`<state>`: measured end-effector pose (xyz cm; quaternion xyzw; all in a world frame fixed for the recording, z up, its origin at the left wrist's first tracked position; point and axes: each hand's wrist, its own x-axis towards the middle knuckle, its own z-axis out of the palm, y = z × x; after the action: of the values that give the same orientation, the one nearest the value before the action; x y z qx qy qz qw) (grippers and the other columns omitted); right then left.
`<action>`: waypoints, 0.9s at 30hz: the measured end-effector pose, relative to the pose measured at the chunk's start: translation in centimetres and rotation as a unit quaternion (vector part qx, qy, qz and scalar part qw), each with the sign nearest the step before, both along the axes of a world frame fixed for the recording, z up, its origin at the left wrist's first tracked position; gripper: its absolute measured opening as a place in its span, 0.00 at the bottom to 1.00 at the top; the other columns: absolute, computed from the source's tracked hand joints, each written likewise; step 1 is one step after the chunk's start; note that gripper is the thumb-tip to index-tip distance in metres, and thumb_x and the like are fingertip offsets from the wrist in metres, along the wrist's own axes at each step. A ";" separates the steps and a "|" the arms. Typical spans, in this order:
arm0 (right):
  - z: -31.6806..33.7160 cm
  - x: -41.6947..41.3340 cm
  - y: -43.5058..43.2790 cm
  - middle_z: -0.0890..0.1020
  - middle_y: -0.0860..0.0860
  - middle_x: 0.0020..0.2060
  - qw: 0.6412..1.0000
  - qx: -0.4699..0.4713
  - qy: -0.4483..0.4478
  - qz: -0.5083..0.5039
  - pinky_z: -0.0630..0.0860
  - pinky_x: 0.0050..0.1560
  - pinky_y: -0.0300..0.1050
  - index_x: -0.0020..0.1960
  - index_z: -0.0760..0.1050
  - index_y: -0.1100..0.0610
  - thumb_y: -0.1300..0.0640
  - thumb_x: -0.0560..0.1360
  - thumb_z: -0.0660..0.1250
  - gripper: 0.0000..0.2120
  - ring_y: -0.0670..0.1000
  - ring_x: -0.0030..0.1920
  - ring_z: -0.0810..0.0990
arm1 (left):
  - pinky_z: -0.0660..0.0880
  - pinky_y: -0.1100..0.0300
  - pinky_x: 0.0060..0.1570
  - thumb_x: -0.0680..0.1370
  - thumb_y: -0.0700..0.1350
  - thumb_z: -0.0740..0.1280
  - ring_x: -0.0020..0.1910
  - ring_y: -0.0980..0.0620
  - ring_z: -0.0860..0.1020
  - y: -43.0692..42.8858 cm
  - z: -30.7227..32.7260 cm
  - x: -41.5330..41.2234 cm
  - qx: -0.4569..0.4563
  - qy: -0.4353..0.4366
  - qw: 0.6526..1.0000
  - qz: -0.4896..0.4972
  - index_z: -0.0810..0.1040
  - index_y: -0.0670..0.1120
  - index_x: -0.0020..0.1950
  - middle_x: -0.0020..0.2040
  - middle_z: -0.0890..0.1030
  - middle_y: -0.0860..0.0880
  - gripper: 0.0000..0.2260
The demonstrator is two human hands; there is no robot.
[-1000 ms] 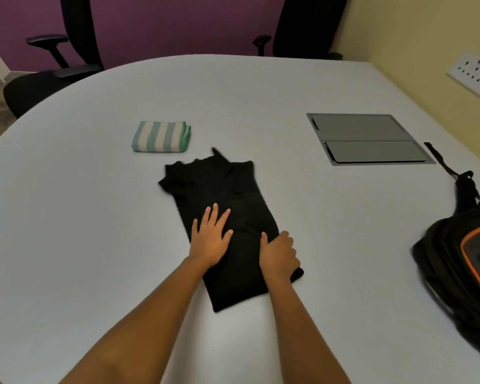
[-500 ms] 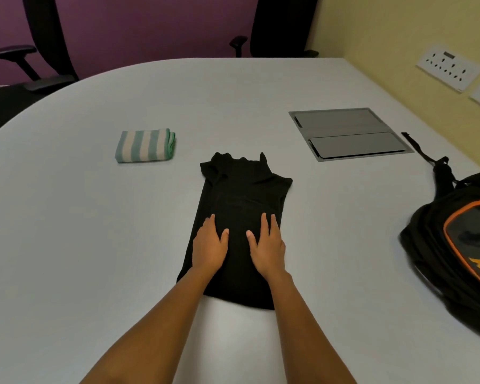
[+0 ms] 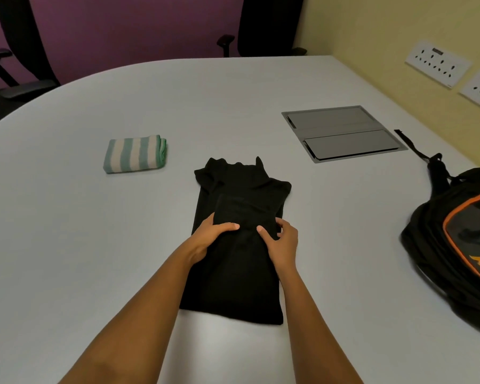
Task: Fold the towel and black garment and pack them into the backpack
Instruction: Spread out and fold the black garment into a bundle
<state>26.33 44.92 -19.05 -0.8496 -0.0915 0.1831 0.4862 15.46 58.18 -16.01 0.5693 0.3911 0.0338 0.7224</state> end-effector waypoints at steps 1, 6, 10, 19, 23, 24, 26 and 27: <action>0.1 -0.1 -0.1 0.70 0.52 0.66 1.000 0.013 -0.006 0.009 0.72 0.64 0.49 0.66 0.69 0.54 0.47 0.72 0.71 0.27 0.53 0.63 0.72 | 0.73 0.51 0.60 0.71 0.44 0.72 0.59 0.47 0.75 0.2 0.0 0.0 -0.017 -0.009 1.000 0.000 0.70 0.48 0.64 0.61 0.75 0.46 0.23; 0.5 0.3 0.0 0.69 0.51 0.69 0.998 0.030 0.000 0.061 0.67 0.69 0.52 0.70 0.65 0.51 0.44 0.72 0.69 0.29 0.52 0.68 0.68 | 0.74 0.56 0.51 0.71 0.38 0.68 0.57 0.46 0.76 1.0 0.6 -0.6 -0.066 -0.048 0.997 0.014 0.72 0.46 0.63 0.59 0.76 0.44 0.20; 1.3 0.7 -0.2 0.66 0.49 0.71 0.996 0.017 -0.047 0.075 0.64 0.70 0.51 0.72 0.62 0.50 0.41 0.72 0.68 0.33 0.51 0.71 0.64 | 0.74 0.57 0.50 0.61 0.41 0.68 0.54 0.46 0.75 1.1 1.5 -1.0 -0.098 -0.067 0.993 0.007 0.73 0.45 0.57 0.56 0.77 0.44 0.23; 4.0 0.7 -1.2 0.80 0.45 0.51 0.952 0.173 0.226 0.110 0.77 0.51 0.40 0.51 0.74 0.46 0.47 0.73 0.68 0.08 0.46 0.52 0.80 | 0.75 0.53 0.54 0.64 0.41 0.70 0.55 0.44 0.77 1.5 2.4 -1.1 -0.139 -0.085 0.986 0.019 0.74 0.43 0.60 0.57 0.78 0.42 0.24; 4.7 1.3 -1.5 0.81 0.47 0.53 0.963 0.180 0.182 0.082 0.78 0.51 0.41 0.57 0.75 0.50 0.48 0.73 0.70 0.14 0.47 0.52 0.80 | 0.73 0.51 0.61 0.77 0.44 0.65 0.60 0.45 0.76 2.2 2.8 -1.0 -0.060 -0.092 0.994 0.012 0.70 0.46 0.66 0.61 0.77 0.45 0.18; 5.1 1.5 -1.3 0.81 0.46 0.52 0.963 0.186 0.175 0.082 0.78 0.50 0.40 0.57 0.75 0.51 0.48 0.73 0.70 0.15 0.47 0.52 0.80 | 0.74 0.52 0.60 0.78 0.44 0.64 0.59 0.46 0.76 2.5 3.1 -0.8 -0.048 -0.097 0.994 0.011 0.70 0.46 0.66 0.61 0.77 0.45 0.17; 5.9 2.1 -0.7 0.81 0.46 0.51 0.966 0.185 0.158 0.088 0.78 0.51 0.41 0.58 0.75 0.51 0.48 0.73 0.70 0.16 0.47 0.52 0.80 | 0.76 0.55 0.55 0.78 0.44 0.64 0.58 0.47 0.77 3.1 4.0 -0.4 -0.028 -0.110 0.993 0.012 0.70 0.47 0.66 0.59 0.77 0.46 0.16; 6.4 2.6 -0.1 0.81 0.46 0.52 0.968 0.179 0.148 0.092 0.78 0.52 0.42 0.59 0.75 0.52 0.47 0.73 0.70 0.17 0.47 0.52 0.80 | 0.76 0.57 0.52 0.78 0.44 0.64 0.57 0.48 0.77 3.5 4.4 -0.1 -0.018 -0.114 0.993 0.017 0.70 0.47 0.65 0.59 0.77 0.47 0.15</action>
<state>28.90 44.83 -12.63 -0.7003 -0.1276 0.3315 0.6191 15.37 61.66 -11.64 0.5417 0.3167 0.1037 0.7717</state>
